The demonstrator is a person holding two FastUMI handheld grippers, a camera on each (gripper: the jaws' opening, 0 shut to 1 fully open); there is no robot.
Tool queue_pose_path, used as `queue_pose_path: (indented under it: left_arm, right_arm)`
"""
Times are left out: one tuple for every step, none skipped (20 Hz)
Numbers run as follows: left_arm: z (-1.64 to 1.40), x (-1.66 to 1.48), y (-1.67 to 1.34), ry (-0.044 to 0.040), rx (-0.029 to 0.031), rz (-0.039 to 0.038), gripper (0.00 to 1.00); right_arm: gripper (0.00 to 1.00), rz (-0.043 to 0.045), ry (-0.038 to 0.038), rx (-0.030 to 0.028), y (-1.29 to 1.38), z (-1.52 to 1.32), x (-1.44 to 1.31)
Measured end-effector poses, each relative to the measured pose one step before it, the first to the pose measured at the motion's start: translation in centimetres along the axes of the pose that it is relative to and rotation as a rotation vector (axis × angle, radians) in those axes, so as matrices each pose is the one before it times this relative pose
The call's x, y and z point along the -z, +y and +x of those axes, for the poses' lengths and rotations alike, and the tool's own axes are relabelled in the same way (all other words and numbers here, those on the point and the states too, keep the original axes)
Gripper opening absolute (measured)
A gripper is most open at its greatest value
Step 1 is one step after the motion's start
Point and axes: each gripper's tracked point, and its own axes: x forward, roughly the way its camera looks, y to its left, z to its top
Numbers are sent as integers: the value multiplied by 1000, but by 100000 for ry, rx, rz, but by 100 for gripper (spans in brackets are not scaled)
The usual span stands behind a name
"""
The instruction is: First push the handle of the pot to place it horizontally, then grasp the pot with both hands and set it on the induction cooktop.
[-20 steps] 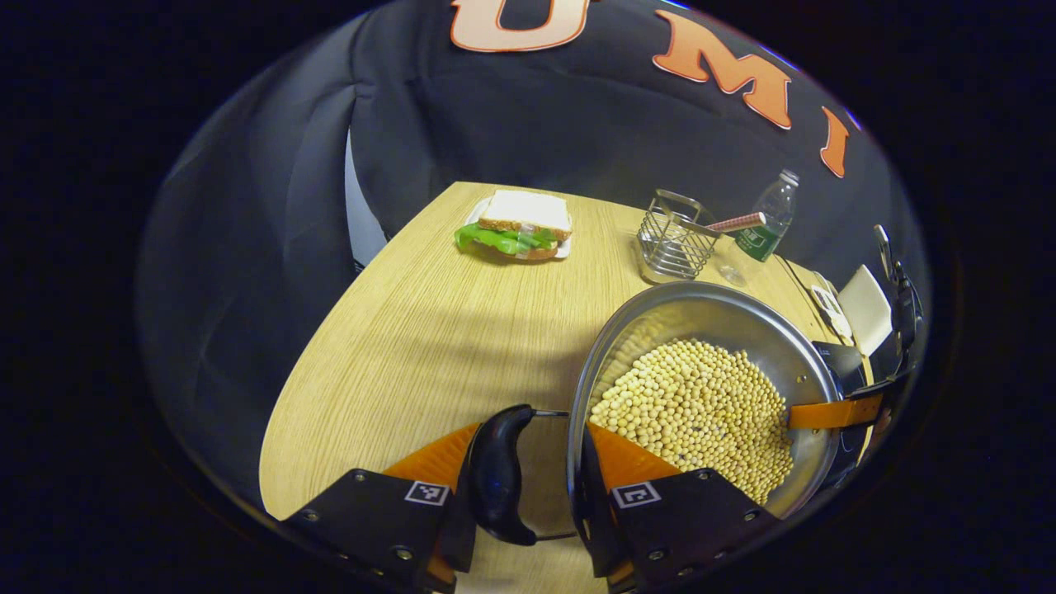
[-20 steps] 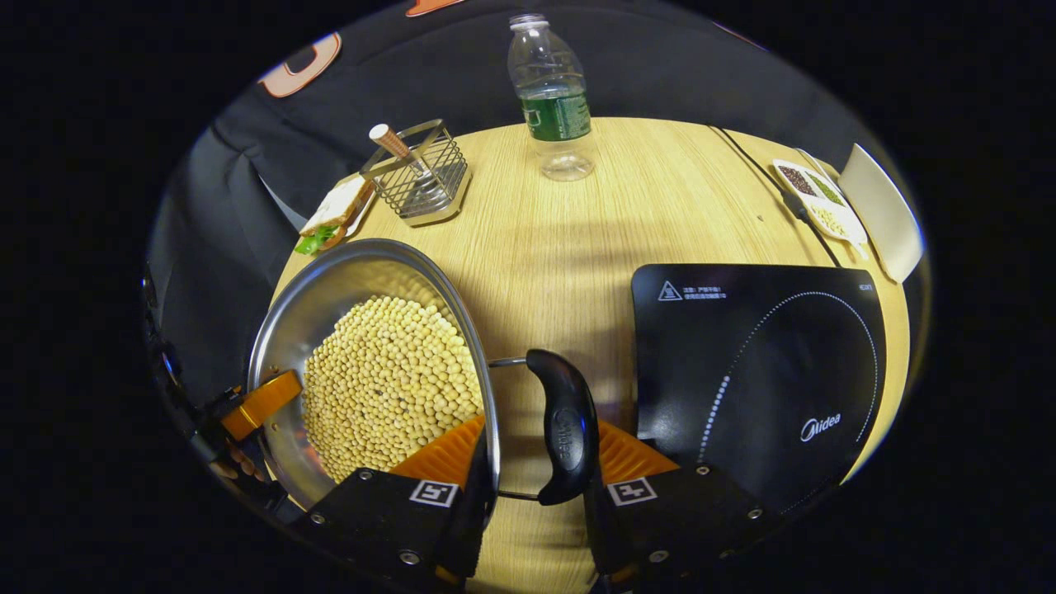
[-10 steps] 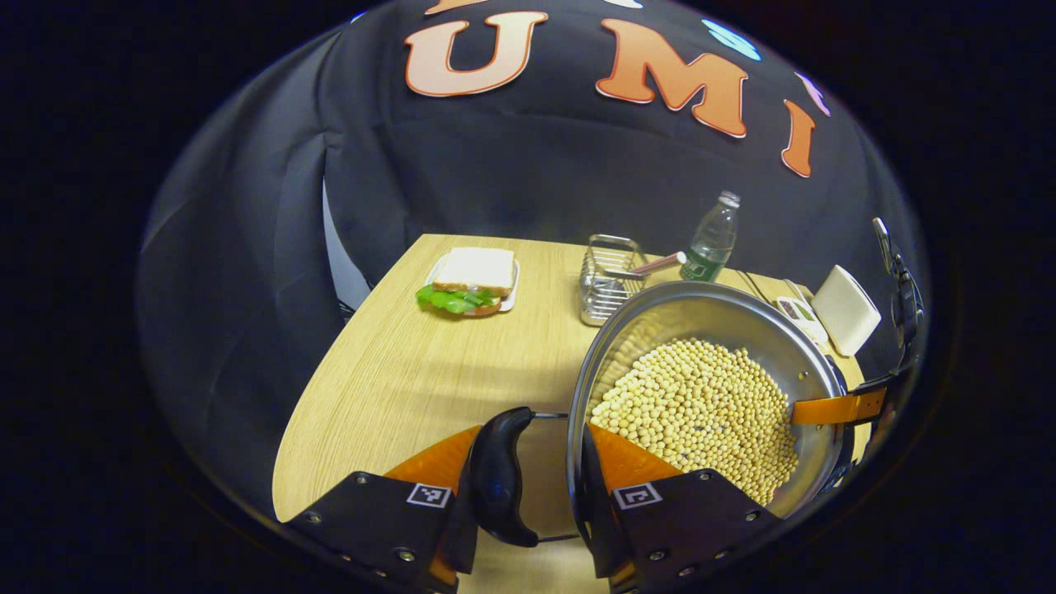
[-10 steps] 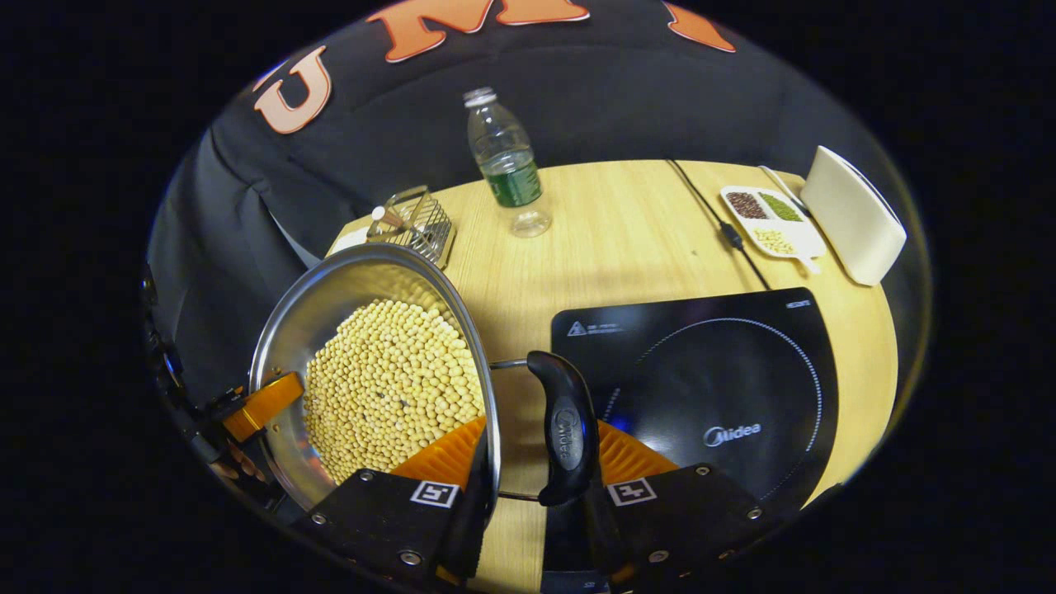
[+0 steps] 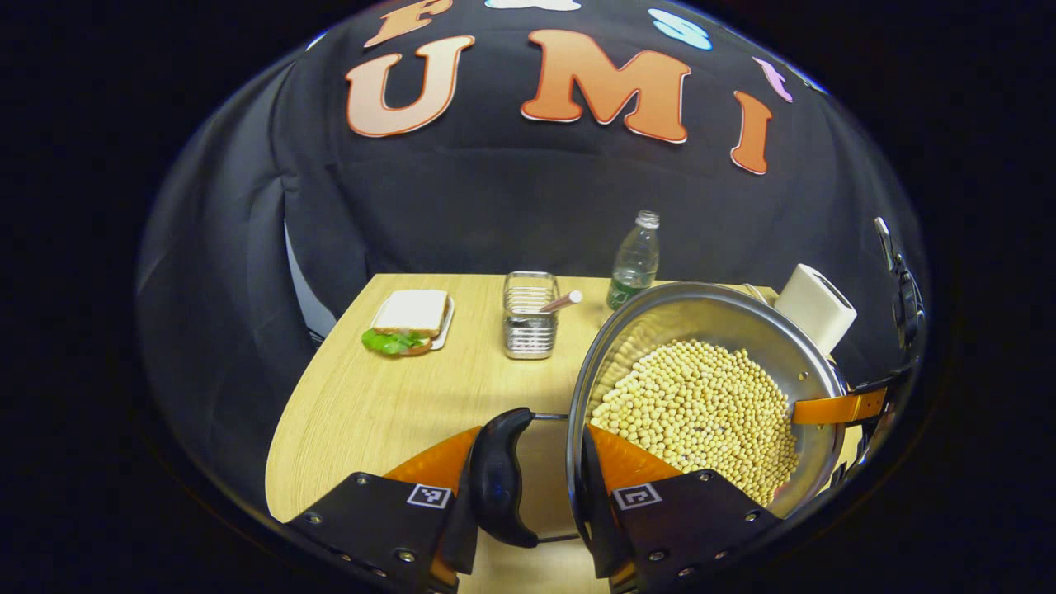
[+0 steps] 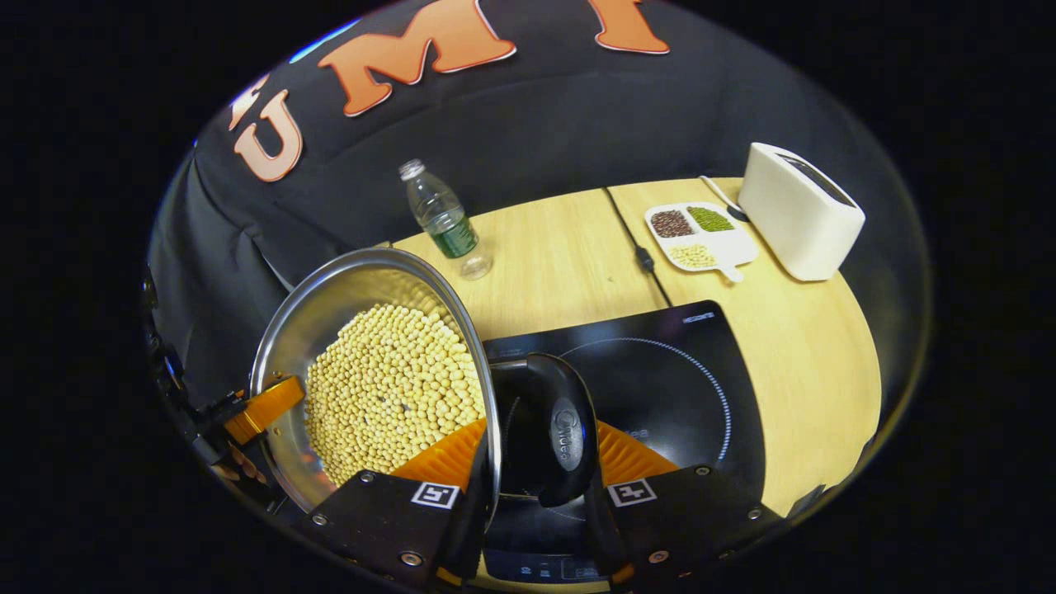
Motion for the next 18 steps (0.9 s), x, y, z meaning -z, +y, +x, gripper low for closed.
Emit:
queue_pose_path:
  left_arm:
    - [102,-48,58,-426,608,618,52]
    - [240,48,-38,-587,642,575,52]
    - [80,-5,-29,-477,580,618,52]
    - [99,-34,-32,-631,528,519,55]
    - [101,-84,-1,-447,464,644,55]
    - [88,101,-32,-402,418,533,55]
    - [75,-10,21,-152,375,362,55]
    - [122,46,-69,-58,359,217,51]
    - [111,222,-65,481,396,81,54]
    - [-45,255,-219,298,267,-128,56]
    - [125,50,-104,405,419,5,56]
    - [160,28,-43,229,421,170,55]
    - [220,-12,-163,244,528,361,55]
    - [239,18,-108,184,568,462,56]
    - [275,62,-70,361,531,360,55]
    - [91,210,51,578,430,467,55]
    - [103,57,74,729,436,298,55]
    - [246,122,-225,1044,546,327,56]
  right_arm:
    - [51,538,-774,381,68,-17,9]
    - [51,225,-625,342,4,-130,185]
    - [51,683,-577,342,-19,14,6]
    - [51,409,-513,270,22,-125,129]
    - [51,532,-507,318,53,32,14]
    - [51,286,-555,275,187,76,256]
    - [51,519,-267,301,94,114,129]
    - [51,157,-232,350,34,-77,147]
    - [51,226,-121,397,-23,36,-27]
    - [51,92,1,329,109,-10,31]
    - [51,284,-19,417,-32,-48,-39]
    - [51,311,-240,407,24,-72,26]
    - [51,265,-15,492,41,88,115]
    - [51,919,34,511,16,-61,121]
    - [51,662,141,633,52,-15,46]
    - [46,938,214,638,-27,-75,121]
    - [51,701,461,601,70,14,34]
    - [51,881,478,532,-47,-193,17]
